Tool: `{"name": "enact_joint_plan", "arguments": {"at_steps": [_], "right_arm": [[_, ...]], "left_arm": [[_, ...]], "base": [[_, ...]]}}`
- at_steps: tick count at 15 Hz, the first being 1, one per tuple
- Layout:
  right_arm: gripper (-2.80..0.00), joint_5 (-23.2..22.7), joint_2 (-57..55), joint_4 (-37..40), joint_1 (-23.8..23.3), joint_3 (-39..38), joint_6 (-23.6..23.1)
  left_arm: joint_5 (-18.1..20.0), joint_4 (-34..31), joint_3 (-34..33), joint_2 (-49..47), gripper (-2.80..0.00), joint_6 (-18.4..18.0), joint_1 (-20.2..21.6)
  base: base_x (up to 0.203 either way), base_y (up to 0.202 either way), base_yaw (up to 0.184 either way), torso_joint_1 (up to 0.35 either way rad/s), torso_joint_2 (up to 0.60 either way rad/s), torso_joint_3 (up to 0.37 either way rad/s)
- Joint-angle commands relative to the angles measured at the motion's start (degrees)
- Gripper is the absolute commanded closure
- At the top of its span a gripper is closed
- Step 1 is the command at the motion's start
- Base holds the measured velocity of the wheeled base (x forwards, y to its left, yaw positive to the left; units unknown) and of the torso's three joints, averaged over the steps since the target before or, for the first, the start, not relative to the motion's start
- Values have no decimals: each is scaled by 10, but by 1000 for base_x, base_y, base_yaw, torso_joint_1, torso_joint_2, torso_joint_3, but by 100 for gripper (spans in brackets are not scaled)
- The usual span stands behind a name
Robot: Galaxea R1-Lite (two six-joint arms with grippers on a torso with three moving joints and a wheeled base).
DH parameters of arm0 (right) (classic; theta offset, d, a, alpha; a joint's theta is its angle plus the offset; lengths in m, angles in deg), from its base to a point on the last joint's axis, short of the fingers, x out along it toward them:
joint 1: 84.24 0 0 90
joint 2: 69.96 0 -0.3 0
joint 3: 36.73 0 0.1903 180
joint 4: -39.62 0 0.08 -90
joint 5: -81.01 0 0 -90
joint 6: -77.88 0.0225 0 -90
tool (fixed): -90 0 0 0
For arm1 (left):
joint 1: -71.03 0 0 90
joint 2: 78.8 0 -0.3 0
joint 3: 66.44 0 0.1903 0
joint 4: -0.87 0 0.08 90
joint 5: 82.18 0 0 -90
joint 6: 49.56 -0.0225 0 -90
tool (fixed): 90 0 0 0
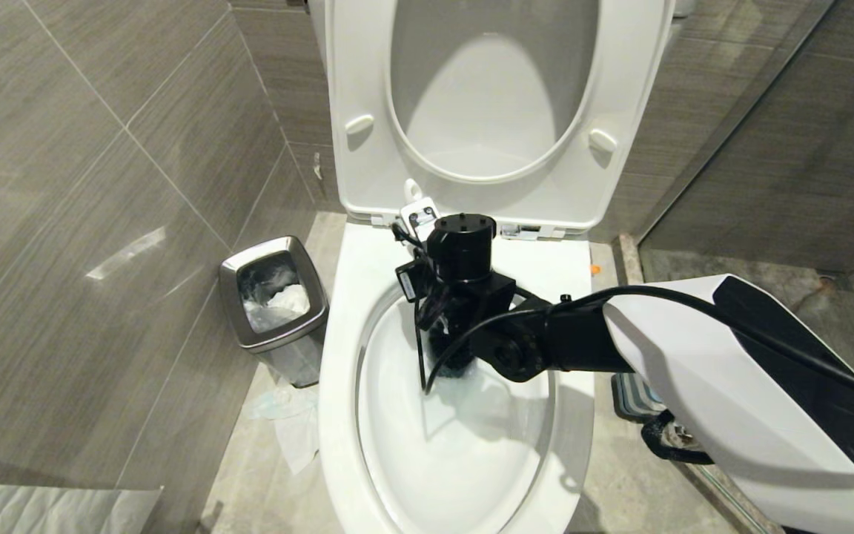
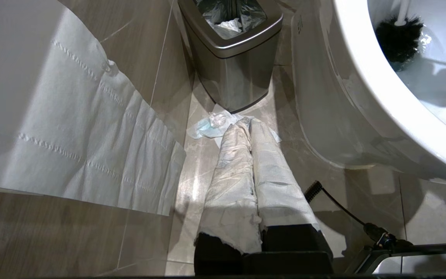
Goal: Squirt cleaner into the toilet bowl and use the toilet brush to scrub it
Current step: Scrub the toilet bowl
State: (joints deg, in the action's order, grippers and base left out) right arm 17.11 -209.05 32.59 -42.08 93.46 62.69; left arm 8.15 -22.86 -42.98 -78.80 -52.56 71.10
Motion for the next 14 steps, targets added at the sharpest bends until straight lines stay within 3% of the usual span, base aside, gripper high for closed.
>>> {"name": "enact_joint_plan", "arguments": {"at_steps": [1, 14], "right_arm": [[0, -1, 49, -13, 8, -51, -3], [0, 24, 218, -15, 69, -244, 43]], "left_arm": [[0, 0, 0, -1, 0, 1, 0], [-4, -1, 0, 0, 0, 3, 0]], "base": [[0, 0, 0, 0, 0, 0], [0, 0, 0, 0, 0, 4]]}}
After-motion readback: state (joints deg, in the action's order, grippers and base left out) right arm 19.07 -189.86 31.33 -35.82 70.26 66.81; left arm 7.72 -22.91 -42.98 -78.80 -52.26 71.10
